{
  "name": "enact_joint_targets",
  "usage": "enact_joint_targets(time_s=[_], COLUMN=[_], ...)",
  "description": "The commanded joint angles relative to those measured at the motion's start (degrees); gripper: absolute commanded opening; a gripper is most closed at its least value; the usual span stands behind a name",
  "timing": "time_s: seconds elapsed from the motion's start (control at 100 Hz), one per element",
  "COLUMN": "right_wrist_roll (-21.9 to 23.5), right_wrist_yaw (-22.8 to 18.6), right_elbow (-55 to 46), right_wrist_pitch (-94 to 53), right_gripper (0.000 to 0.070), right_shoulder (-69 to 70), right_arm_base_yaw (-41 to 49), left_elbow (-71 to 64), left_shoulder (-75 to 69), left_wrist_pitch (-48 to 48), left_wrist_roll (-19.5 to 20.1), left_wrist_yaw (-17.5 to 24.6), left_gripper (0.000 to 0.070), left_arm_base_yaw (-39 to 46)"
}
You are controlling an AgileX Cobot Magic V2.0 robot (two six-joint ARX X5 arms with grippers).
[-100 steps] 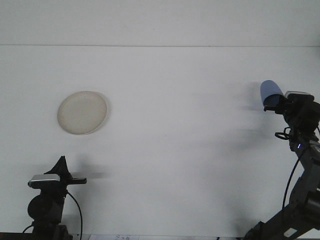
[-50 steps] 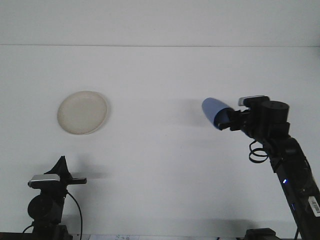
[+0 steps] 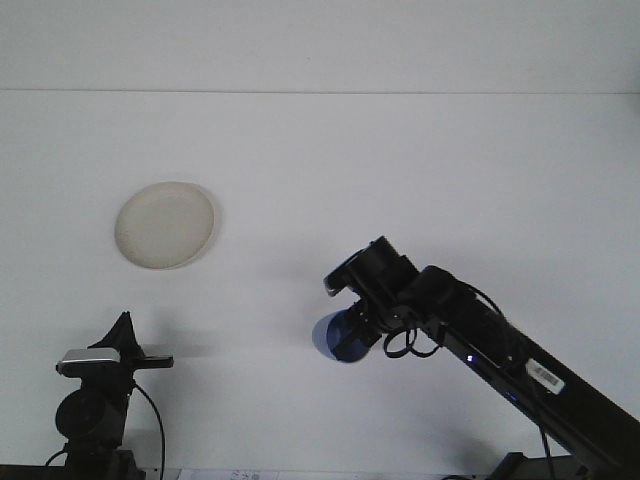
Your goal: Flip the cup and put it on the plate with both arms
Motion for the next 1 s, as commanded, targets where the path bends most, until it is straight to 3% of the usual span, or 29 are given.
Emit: enact_joint_targets(time_s=[0.0,0.54,0.57,0.61,0.7,0.74,0.99], right_wrist_roll=[-0.7,-1.2,-1.0,-1.0,-1.0,-1.0,-1.6], right_wrist_yaw=[0.2,0.0,0.0,-0.1,0.0,0.0,0.0], right_elbow=[1.5,1.6,1.6,1.6,1.9,2.3,7.2], right_wrist_pitch=[-0.9,-3.8,-3.8,-3.8,-4.2,-4.5,-6.0], right_gripper=[0.0,0.0012,0.0035,0.0125,0.0413,0.0497,0.0514], right_shoulder=[2.7,10.5,10.5,10.5,10.5,10.5,9.1], right_arm_base_yaw=[2.4,8.0,8.0,8.0,8.0,8.0,8.0], left_elbow=[-1.1,-1.1,-1.1,-1.1,-1.1,-1.1,-1.1], left_shoulder=[-0.1,-0.1,-0.1,-0.1,-0.1,-0.1,-0.1], left_wrist_pitch=[0.6,0.6,0.6,0.6,0.6,0.6,0.6], left_wrist_roll=[-0.1,-0.1,-0.1,-0.1,-0.1,-0.1,-0.1], left_wrist_yaw=[-0.1,-0.1,-0.1,-0.1,-0.1,-0.1,-0.1], left_gripper=[0.0015,0.0015,0.0015,0.0015,0.0015,0.0015,0.0015], left_arm_base_yaw=[0.0,0.0,0.0,0.0,0.0,0.0,0.0])
